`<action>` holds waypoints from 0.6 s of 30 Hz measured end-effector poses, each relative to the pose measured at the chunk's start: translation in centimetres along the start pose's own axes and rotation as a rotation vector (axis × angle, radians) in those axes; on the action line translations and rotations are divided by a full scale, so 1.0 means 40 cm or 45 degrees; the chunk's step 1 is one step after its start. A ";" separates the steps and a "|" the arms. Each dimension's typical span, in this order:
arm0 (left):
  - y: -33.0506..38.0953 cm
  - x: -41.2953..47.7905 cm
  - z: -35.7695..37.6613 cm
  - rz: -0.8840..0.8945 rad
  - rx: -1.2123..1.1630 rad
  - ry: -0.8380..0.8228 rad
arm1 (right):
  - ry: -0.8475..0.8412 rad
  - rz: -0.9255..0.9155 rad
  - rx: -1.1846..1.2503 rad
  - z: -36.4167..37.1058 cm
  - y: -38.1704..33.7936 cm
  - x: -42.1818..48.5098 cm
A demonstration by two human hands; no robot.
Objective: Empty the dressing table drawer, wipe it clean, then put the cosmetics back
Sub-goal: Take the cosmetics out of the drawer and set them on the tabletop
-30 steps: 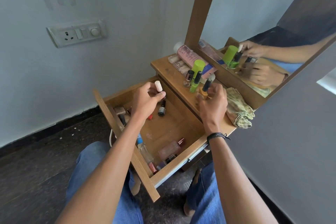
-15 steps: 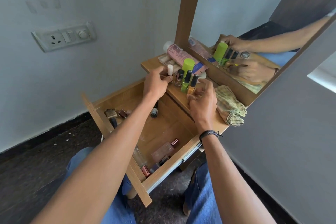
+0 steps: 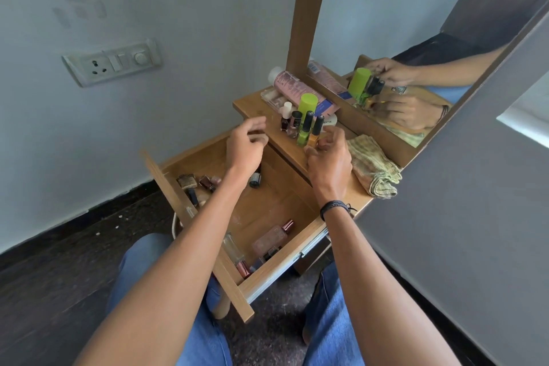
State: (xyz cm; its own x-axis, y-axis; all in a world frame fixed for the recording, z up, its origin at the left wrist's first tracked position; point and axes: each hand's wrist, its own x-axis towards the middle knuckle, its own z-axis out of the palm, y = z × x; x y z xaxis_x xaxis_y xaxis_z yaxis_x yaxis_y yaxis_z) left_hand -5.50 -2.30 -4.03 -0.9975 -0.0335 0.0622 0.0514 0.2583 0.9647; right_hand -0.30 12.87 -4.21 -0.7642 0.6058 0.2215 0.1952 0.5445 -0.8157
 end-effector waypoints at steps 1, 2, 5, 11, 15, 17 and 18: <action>-0.013 -0.024 -0.015 -0.010 0.009 0.032 | 0.010 -0.003 0.012 -0.003 -0.002 -0.004; -0.032 -0.050 -0.030 -0.018 0.034 0.061 | 0.031 -0.013 0.036 -0.005 -0.003 -0.009; -0.097 -0.117 -0.068 -0.093 0.218 0.041 | 0.147 -0.125 0.155 -0.011 -0.003 -0.023; -0.128 -0.198 -0.062 -0.268 0.795 -0.711 | 0.078 -0.568 0.113 -0.018 0.042 -0.130; -0.130 -0.216 -0.035 -0.203 1.126 -0.864 | -0.527 -0.588 -0.325 -0.011 0.100 -0.221; -0.121 -0.215 -0.037 -0.204 1.133 -0.890 | -0.759 -0.537 -0.623 -0.010 0.109 -0.239; -0.120 -0.214 -0.038 -0.209 1.124 -0.916 | -0.813 -0.514 -0.721 -0.014 0.103 -0.241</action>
State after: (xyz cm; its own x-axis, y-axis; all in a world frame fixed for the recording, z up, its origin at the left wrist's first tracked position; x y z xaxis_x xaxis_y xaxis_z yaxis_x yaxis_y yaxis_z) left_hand 2.87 -4.73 -8.81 -0.8005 0.3563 -0.4820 0.1497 0.8975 0.4149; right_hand 8.20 9.59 -9.39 -0.9987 -0.0310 -0.0410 -0.0161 0.9462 -0.3233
